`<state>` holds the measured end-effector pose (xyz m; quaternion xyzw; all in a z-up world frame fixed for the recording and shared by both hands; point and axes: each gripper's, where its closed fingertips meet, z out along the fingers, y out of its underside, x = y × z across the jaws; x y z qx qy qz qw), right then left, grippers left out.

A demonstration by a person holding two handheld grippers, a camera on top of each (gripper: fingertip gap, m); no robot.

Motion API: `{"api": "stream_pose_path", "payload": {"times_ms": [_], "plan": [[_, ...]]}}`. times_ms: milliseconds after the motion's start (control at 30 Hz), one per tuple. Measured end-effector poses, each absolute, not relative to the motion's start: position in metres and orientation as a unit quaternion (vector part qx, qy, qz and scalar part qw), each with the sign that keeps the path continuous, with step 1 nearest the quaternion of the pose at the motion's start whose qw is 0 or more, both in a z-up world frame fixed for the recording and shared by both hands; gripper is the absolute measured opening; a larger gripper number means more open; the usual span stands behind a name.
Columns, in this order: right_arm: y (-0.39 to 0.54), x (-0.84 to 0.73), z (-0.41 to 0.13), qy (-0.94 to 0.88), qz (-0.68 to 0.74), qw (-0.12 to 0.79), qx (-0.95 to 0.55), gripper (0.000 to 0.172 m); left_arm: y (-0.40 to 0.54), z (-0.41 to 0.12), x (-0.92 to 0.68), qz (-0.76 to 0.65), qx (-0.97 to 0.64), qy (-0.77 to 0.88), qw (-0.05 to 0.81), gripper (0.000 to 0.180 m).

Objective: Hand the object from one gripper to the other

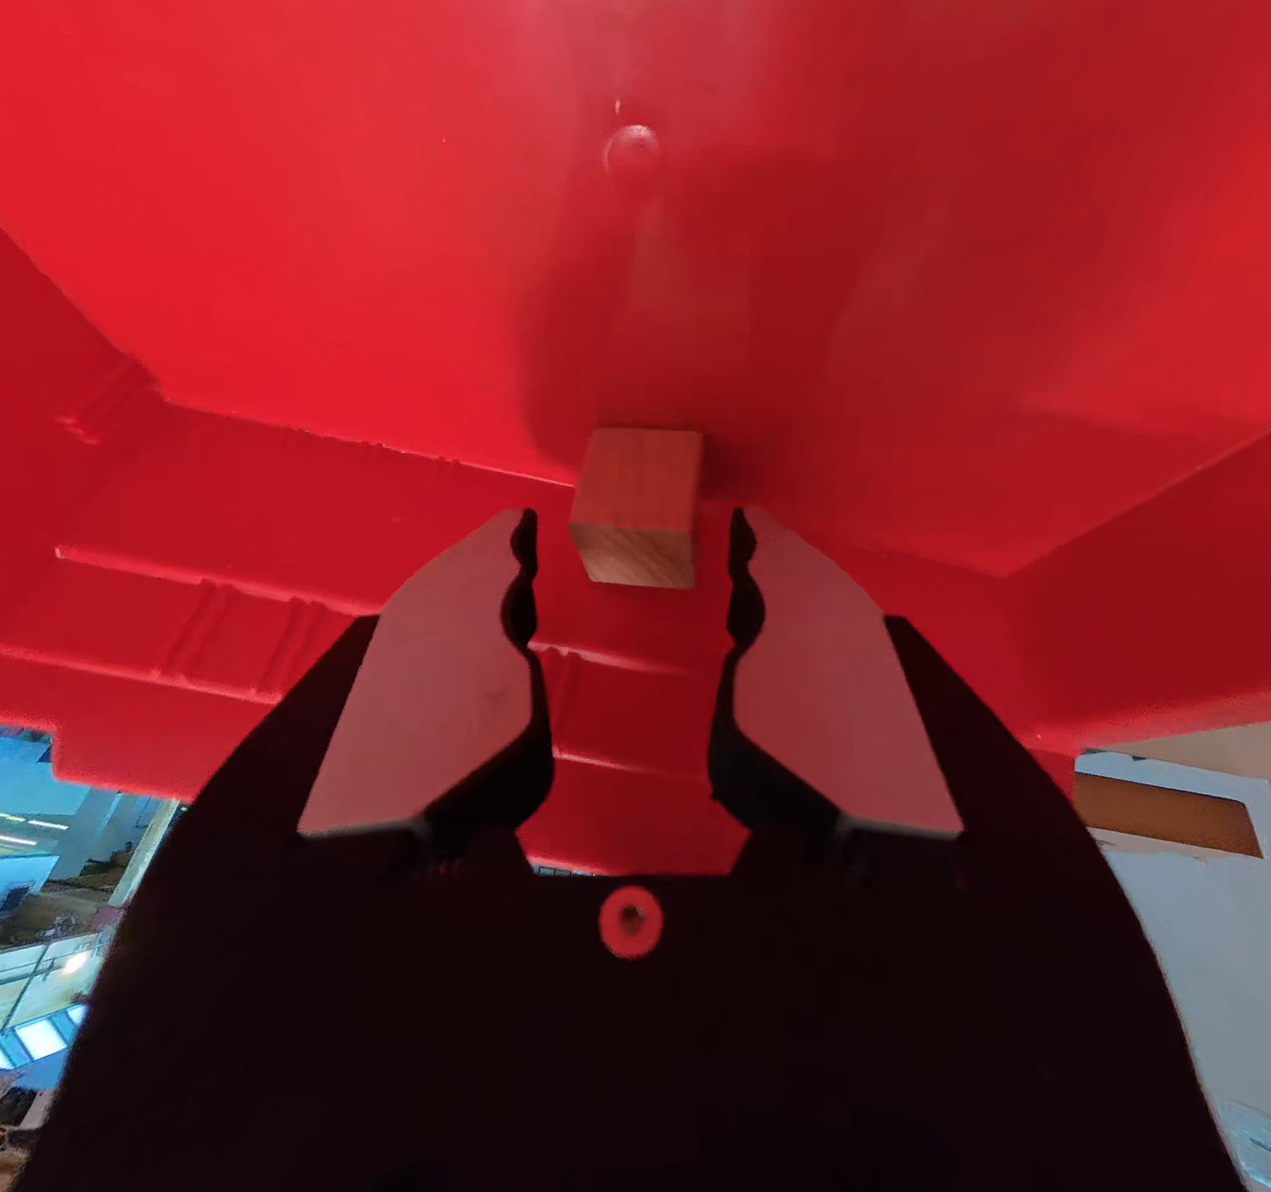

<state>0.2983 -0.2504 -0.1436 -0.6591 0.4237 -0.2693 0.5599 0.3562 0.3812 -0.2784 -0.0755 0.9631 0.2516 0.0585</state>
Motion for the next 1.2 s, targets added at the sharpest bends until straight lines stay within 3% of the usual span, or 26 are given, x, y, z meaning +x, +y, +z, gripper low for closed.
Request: {"api": "stream_pose_path", "payload": {"times_ms": [67,233,433,600,767,1000,1200], "plan": [[-0.249,0.299,-0.146,0.423,-0.266,0.559,-0.662,0.051,0.383,-0.281,0.356,0.257,-0.076,0.962,0.056,0.035],[-0.246,0.298,-0.148,0.422,-0.262,0.559,-0.663,0.051,0.368,-0.258,0.367,0.197,-0.127,0.966,0.109,0.034],[-0.219,0.293,-0.135,0.384,-0.237,0.599,-0.662,0.053,0.284,-0.188,0.350,-0.027,-0.216,0.966,0.138,0.034],[-0.162,0.272,-0.115,0.292,-0.191,0.645,-0.679,0.059,0.161,-0.127,0.300,-0.305,-0.228,0.923,0.059,0.034],[-0.102,0.237,-0.094,0.198,-0.119,0.696,-0.679,0.062,0.055,-0.093,0.246,-0.475,-0.182,0.860,-0.038,0.034],[-0.059,0.201,-0.075,0.128,-0.061,0.732,-0.666,0.057,-0.026,-0.089,0.197,-0.533,-0.106,0.836,-0.077,0.034],[-0.048,0.187,-0.074,0.098,-0.038,0.734,-0.671,0.051,-0.050,-0.093,0.183,-0.521,-0.079,0.848,-0.055,0.034]]}}
